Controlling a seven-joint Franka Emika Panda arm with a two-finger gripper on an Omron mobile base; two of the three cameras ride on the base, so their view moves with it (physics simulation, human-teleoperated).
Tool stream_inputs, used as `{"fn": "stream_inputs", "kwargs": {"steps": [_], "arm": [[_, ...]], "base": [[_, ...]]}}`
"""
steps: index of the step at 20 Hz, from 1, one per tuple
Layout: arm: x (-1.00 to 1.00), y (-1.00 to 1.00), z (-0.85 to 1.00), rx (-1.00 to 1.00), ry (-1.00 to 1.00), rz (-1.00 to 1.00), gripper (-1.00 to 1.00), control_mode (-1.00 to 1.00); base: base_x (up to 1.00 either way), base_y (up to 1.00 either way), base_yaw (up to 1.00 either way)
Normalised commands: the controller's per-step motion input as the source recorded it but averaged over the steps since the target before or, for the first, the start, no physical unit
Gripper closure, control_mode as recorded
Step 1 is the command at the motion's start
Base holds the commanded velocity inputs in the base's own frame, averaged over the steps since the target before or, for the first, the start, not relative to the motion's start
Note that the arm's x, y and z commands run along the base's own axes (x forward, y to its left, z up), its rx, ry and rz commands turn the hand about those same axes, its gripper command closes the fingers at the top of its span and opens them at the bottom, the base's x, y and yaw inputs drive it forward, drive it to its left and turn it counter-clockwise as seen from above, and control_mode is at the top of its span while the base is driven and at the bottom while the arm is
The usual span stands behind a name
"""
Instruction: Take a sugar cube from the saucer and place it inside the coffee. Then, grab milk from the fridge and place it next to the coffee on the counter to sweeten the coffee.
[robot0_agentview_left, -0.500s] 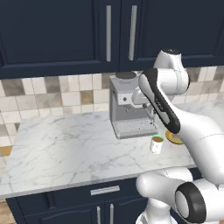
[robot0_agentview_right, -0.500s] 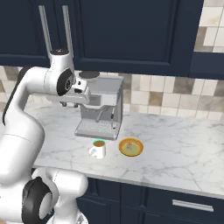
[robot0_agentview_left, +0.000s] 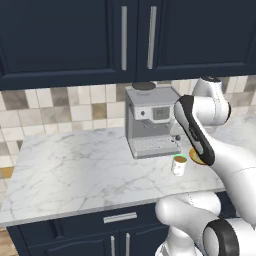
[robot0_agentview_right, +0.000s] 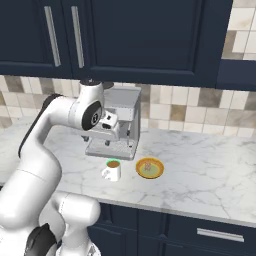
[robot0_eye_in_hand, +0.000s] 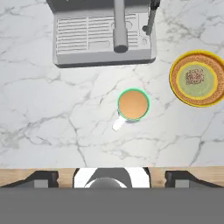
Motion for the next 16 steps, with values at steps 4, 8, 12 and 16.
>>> {"fn": "stream_inputs", "kwargs": {"steps": [4,8,12,16], "arm": [[0.42,-1.00,-0.38,0.00,0.21,-0.17,-1.00,-1.00],[0.19,-0.90,-0.59,0.01,0.12,-0.03,-1.00,-1.00],[0.13,-0.44,-0.58,0.00,0.05,0.00,-1.00,-1.00],[0.23,-0.30,-0.55,0.01,0.00,0.00,-1.00,-1.00]], "base": [[0.00,0.00,0.00],[0.00,0.00,0.00],[0.00,0.00,0.00],[0.00,0.00,0.00]]}}
